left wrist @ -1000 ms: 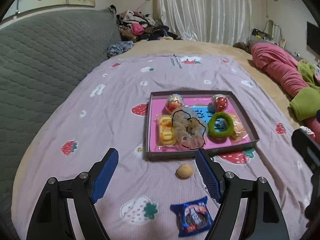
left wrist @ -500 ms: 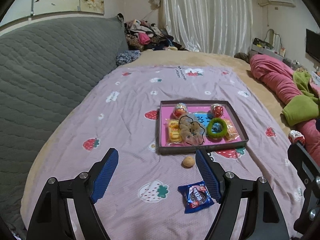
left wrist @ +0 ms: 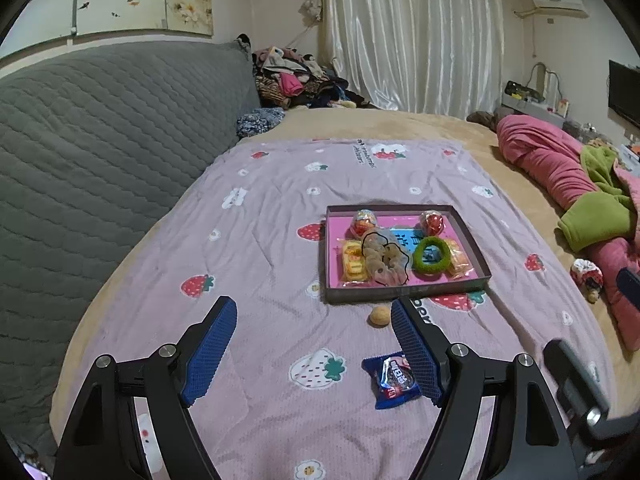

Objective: Organize objects
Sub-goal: 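Lower the left tool to the round biscuit while the right tool lowers onto the blue cookie packet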

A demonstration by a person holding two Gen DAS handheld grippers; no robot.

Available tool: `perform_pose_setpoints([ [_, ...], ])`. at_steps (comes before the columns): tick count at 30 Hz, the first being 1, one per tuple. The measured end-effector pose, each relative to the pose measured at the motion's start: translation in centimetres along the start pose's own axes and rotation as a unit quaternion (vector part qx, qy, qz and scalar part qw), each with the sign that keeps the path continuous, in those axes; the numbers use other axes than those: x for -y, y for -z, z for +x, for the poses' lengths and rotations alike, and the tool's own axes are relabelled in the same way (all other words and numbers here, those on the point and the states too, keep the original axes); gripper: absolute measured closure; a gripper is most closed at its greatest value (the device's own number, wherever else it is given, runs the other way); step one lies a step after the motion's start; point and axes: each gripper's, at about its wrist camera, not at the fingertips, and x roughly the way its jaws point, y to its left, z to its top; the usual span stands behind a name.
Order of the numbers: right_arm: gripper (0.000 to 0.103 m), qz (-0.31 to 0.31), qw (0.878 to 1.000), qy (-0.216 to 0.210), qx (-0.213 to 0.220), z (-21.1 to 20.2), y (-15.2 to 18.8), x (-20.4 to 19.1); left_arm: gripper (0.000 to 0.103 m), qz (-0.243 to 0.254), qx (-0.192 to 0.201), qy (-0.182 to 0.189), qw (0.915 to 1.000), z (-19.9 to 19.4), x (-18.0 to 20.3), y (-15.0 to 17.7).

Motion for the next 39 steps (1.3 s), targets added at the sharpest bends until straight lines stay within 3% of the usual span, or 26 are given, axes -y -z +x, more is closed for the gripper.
perform_pose_setpoints([
  [10, 0.004, -0.007, 1.000, -0.013, -0.024, 1.7, 2.0, -1.6, 0.022, 0.002, -0.027, 0.012, 0.9996, 2.8, 0.5, 1.4],
  [28, 0.004, -0.009, 0.994, -0.037, -0.101, 10.7, 7.6, -3.0, 0.022, 0.022, -0.108, 0.042, 0.9930, 15.6, 4.0, 3.6],
  [39, 0.004, -0.014, 0.989, -0.053, -0.140, 15.9, 9.5, -4.2, 0.022, 0.024, -0.154, 0.105, 0.9822, 22.2, 6.4, 4.1],
])
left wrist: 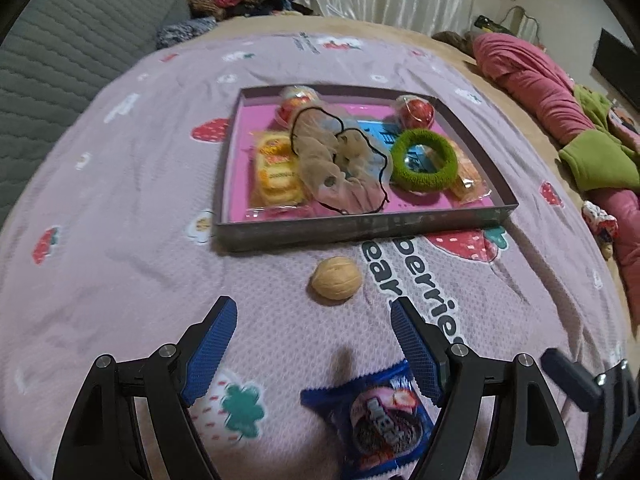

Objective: Organize objects
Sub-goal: 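Lower the left tool to the round biscuit while the right tool lowers onto the blue cookie packet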

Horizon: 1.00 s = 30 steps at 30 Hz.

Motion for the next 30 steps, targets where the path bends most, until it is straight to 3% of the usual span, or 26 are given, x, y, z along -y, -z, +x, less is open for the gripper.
perform_pose_setpoints([
  [10, 0.004, -0.002, 1.000, -0.014, -0.028, 4.0, 0.2, -0.8, 0.024, -0.004, -0.019, 0.023, 0.9995, 3.7, -1.1, -0.8],
  [20, 0.004, 0.004, 0.999, -0.046, -0.029, 5.3, -0.2, -0.7, 0.038, 0.000, -0.032, 0.035, 0.9989, 5.2, -2.2, -1.7],
  [25, 0.006, -0.010, 0.997, -0.057, -0.042, 6.0, 0.0, -1.4, 0.039, 0.001, -0.034, 0.038, 0.9987, 5.7, -2.1, -1.8],
  [30, 0.022, -0.002, 0.996, -0.080, -0.045, 6.5, 0.1, -1.3, 0.057, 0.000, -0.032, 0.043, 0.9985, 5.9, -2.0, -2.0],
])
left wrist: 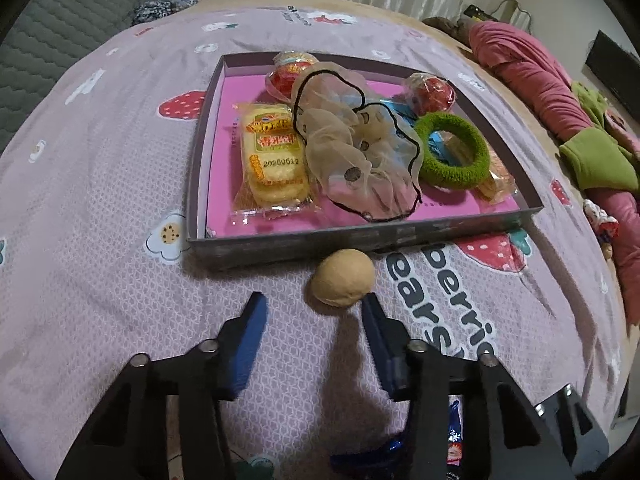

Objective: Organize objects
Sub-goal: 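Lower the left tool to the round biscuit while the right tool lowers onto the blue cookie packet, then close the left tool on the biscuit while the right tool grasps the blue packet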

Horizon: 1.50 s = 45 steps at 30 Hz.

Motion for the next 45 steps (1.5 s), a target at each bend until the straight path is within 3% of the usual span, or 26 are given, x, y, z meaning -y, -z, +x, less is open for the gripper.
perform_pose_setpoints([
  [5, 0.032, -0.006, 1.000, -0.012, 0.000, 0.4, -0.2, -0.2, 0.061, 0.001, -0.004, 0.016, 0.9999, 0.4, 0.2, -0.3],
  [15, 0.033, -0.010, 1.000, -0.018, -0.004, 0.9, -0.5, 0.0, 0.062, 0.009, 0.002, 0.008, 0.9999, 1.1, 0.4, -1.4],
  [21, 0.037, -0.010, 1.000, -0.017, -0.007, 1.3, -0.7, 0.2, 0.070, 0.003, -0.008, 0.007, 0.9999, 2.1, 0.0, -1.6],
  [28, 0.040, -0.007, 1.000, -0.022, -0.002, 1.2, -0.9, 0.7, 0.070, 0.008, -0.007, 0.016, 0.9998, 2.2, -0.3, -1.5],
  [32, 0.047, -0.003, 1.000, -0.026, 0.002, 1.1, -1.0, 1.0, 0.071, 0.009, -0.003, 0.017, 0.9998, 2.1, -0.4, -1.3],
  [45, 0.047, 0.007, 1.000, -0.022, 0.010, 0.0, 0.3, 2.9, 0.071, 0.011, 0.011, 0.008, 0.9998, 1.2, -0.7, -0.4],
])
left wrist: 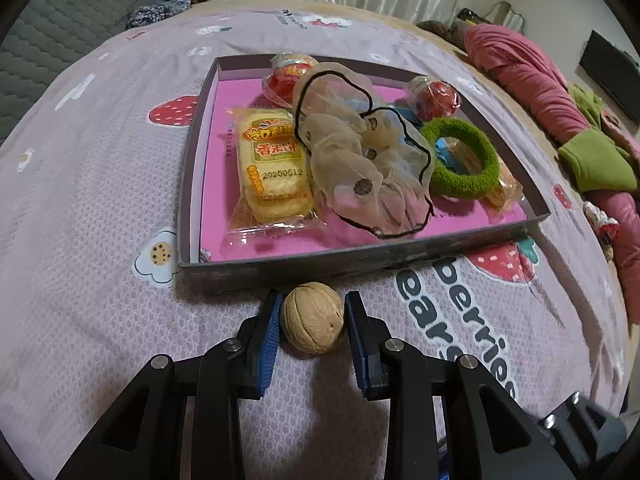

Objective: Organize objects
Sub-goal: 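Close the left tool on the biscuit while the right tool grasps the blue packet, then lift the biscuit and blue packet and carry both toward the pink tray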

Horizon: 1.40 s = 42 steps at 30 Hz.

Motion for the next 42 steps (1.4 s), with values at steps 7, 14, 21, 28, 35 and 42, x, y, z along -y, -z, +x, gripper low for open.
perform_pose_setpoints([
  [7, 0.047, 0.009, 1.000, 0.013, 0.006, -1.6, -0.2, 0.3, 0.071, 0.001, 0.014, -0.019, 0.9997, -1.7, 0.8, 0.2],
  [14, 0.047, 0.020, 0.999, 0.034, 0.026, -4.5, -1.3, 1.7, 0.071, 0.002, 0.031, -0.026, 0.9992, -5.4, 1.4, 0.3],
  [21, 0.047, 0.026, 0.996, 0.058, 0.065, -10.3, -2.8, 2.4, 0.071, 0.009, 0.064, -0.034, 0.9973, -10.8, 3.1, 0.5],
  [28, 0.047, 0.021, 0.990, 0.090, 0.106, -16.0, -5.2, 2.8, 0.071, 0.028, 0.106, -0.046, 0.9929, -17.0, 5.7, 0.1],
  [35, 0.047, 0.011, 0.984, 0.111, 0.140, -20.6, -7.3, 3.1, 0.071, 0.036, 0.137, -0.048, 0.9888, -22.1, 7.7, -0.5],
  [42, 0.047, 0.010, 0.979, 0.117, 0.167, -23.4, -9.4, 3.7, 0.071, 0.044, 0.158, -0.058, 0.9848, -25.1, 9.3, -1.4],
])
